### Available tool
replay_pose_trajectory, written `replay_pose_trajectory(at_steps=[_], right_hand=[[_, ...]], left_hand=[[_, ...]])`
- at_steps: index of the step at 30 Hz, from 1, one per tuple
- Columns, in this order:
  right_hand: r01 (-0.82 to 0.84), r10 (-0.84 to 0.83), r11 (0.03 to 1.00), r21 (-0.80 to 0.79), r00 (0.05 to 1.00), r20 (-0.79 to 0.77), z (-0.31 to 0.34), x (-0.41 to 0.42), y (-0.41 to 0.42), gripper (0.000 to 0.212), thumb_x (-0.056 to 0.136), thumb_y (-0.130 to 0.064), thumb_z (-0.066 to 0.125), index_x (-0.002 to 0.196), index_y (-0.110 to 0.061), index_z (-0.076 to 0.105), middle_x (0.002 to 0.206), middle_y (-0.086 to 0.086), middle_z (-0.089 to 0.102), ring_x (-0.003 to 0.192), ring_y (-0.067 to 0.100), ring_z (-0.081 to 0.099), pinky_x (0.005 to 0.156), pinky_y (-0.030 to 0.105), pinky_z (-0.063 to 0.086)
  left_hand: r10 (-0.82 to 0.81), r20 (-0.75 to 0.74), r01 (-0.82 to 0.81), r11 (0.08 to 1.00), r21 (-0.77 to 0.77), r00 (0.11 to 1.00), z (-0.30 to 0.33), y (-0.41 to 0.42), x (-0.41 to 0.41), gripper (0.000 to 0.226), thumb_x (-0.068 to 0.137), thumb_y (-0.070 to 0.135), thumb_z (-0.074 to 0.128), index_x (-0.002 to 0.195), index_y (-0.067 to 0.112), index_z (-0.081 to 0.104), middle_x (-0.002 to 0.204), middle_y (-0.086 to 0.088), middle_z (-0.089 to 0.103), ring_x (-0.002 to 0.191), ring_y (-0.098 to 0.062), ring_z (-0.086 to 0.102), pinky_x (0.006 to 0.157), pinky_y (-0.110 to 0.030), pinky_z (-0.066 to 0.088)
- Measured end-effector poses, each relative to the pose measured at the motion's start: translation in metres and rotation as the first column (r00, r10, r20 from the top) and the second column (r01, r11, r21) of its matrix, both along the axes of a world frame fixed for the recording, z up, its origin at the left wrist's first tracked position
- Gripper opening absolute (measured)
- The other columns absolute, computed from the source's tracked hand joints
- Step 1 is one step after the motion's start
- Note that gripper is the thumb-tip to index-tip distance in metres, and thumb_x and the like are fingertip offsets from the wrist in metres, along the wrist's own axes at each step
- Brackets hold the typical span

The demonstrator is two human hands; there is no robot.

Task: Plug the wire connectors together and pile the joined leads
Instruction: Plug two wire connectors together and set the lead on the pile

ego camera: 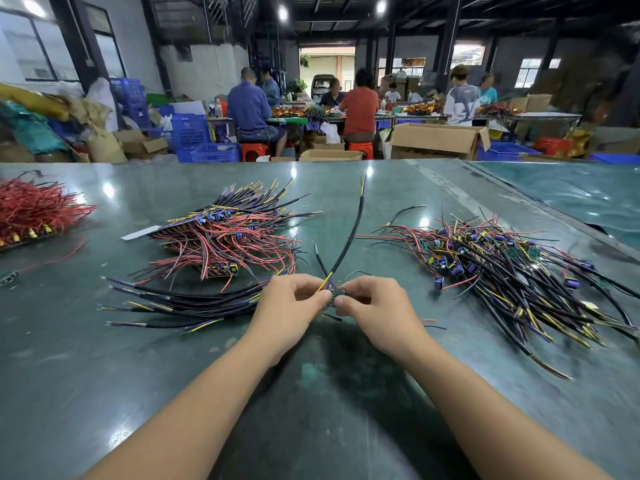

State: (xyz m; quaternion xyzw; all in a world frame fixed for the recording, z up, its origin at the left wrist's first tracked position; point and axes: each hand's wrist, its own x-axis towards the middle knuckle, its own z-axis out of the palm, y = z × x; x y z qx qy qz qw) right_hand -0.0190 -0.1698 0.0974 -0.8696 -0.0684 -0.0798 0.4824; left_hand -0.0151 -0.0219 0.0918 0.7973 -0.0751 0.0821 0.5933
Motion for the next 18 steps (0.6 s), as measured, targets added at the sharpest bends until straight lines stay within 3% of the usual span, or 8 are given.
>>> replay_pose_trajectory(at_steps=[3,7,10,14,16,18], right_hand=[[0.042,-0.042,0.999,-0.003,0.999,0.007,0.004,-0.002,0.001,0.003,0.083,-0.017,0.067,0.083,-0.017,0.070,0.079,0.001,0.072,0.081,0.017,0.067,0.075,0.027,0.050],[0.141,-0.130,0.981,-0.131,0.988,0.089,0.003,-0.005,0.007,0.013,0.083,-0.019,0.066,0.078,-0.008,0.069,0.078,0.009,0.070,0.082,0.026,0.063,0.073,0.033,0.050],[0.208,-0.186,0.967,-0.148,0.971,0.148,0.002,-0.006,0.010,0.009,0.083,-0.021,0.067,0.079,-0.014,0.072,0.083,0.000,0.072,0.084,0.021,0.063,0.073,0.031,0.048],[0.211,-0.197,0.976,-0.050,0.959,0.202,0.000,-0.005,0.007,0.005,0.083,-0.017,0.068,0.085,-0.019,0.072,0.086,-0.008,0.072,0.084,0.011,0.065,0.073,0.021,0.046],[0.197,-0.177,0.979,-0.049,0.947,0.269,-0.001,-0.004,0.002,0.006,0.084,-0.016,0.068,0.087,-0.021,0.070,0.086,-0.011,0.070,0.086,0.009,0.062,0.071,0.015,0.040],[0.208,-0.149,0.974,-0.087,0.883,0.445,0.001,-0.002,-0.002,0.008,0.083,-0.012,0.070,0.088,-0.017,0.070,0.088,-0.008,0.066,0.085,0.012,0.056,0.074,0.018,0.039]], left_hand=[[0.045,0.027,-0.045,0.999,0.005,0.999,0.003,-0.005,0.000,0.021,0.083,0.007,0.068,0.073,0.025,0.072,0.072,0.001,0.073,0.067,-0.012,0.063,0.079,-0.042,0.055],[0.092,0.060,-0.096,0.993,0.062,0.994,0.002,-0.009,-0.002,0.022,0.081,0.010,0.070,0.072,0.029,0.071,0.072,0.002,0.073,0.072,-0.016,0.069,0.079,-0.043,0.056],[0.129,0.062,-0.134,0.988,0.075,0.990,0.002,-0.011,-0.002,0.020,0.079,0.016,0.071,0.066,0.030,0.071,0.066,0.005,0.072,0.069,-0.013,0.070,0.076,-0.041,0.058],[0.188,0.034,-0.188,0.982,-0.008,0.982,0.004,-0.003,0.003,0.018,0.080,0.016,0.071,0.064,0.024,0.073,0.062,0.000,0.071,0.067,-0.021,0.070,0.077,-0.045,0.057],[0.258,0.061,-0.257,0.966,-0.028,0.964,0.005,0.008,0.007,0.013,0.081,0.015,0.071,0.070,0.021,0.074,0.067,-0.003,0.072,0.068,-0.024,0.069,0.078,-0.046,0.056],[0.347,0.109,-0.350,0.936,0.017,0.932,0.006,0.021,0.009,0.009,0.081,0.020,0.071,0.089,0.018,0.074,0.083,-0.001,0.072,0.069,-0.019,0.065,0.080,-0.042,0.055]])
